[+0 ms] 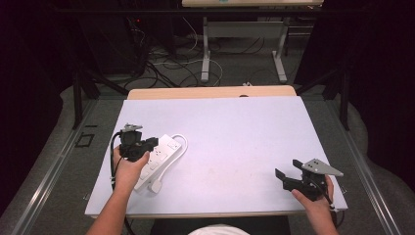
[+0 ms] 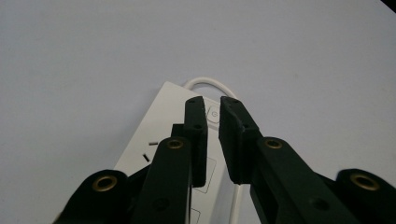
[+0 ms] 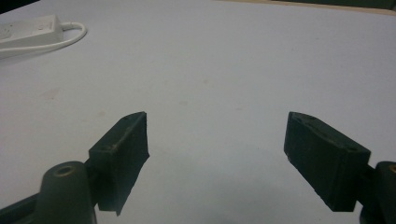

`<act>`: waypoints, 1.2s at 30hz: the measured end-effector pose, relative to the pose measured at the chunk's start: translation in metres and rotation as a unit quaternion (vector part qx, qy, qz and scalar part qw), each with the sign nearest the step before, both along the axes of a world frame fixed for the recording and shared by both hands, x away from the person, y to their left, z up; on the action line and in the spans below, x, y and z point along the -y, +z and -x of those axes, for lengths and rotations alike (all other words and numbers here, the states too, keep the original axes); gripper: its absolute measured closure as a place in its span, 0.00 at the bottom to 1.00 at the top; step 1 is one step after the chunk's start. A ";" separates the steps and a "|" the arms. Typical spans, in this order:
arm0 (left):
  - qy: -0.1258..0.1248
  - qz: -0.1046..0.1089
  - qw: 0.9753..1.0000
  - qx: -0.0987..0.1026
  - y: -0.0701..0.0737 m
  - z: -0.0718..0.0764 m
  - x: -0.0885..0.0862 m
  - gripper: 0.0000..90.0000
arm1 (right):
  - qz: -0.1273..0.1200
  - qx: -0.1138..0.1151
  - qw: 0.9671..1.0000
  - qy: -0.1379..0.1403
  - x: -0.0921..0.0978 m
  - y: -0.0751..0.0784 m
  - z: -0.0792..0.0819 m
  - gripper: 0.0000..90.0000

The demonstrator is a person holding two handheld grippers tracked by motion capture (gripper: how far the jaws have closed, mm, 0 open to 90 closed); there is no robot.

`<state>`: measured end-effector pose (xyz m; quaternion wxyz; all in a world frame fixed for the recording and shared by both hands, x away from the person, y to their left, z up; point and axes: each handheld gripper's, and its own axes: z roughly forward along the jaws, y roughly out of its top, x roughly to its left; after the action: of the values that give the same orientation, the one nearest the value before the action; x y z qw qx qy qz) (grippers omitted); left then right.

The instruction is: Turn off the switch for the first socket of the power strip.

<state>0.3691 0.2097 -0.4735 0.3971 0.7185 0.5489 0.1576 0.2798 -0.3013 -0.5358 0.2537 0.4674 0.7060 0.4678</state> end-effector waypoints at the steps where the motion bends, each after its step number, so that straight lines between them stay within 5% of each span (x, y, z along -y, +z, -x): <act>1: 0.004 0.005 1.000 0.005 0.000 0.001 0.001 0.88 | 0.003 -0.005 1.000 -0.002 0.000 0.001 0.001 0.24; 36: -0.046 0.004 0.996 0.071 0.021 0.026 0.004 0.49 | 0.003 0.003 1.000 -0.003 0.001 0.001 0.001 0.24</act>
<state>0.3433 0.2055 -0.4523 0.4446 0.7284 0.4863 0.1877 0.2787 -0.3022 -0.5343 0.2584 0.4673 0.7056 0.4658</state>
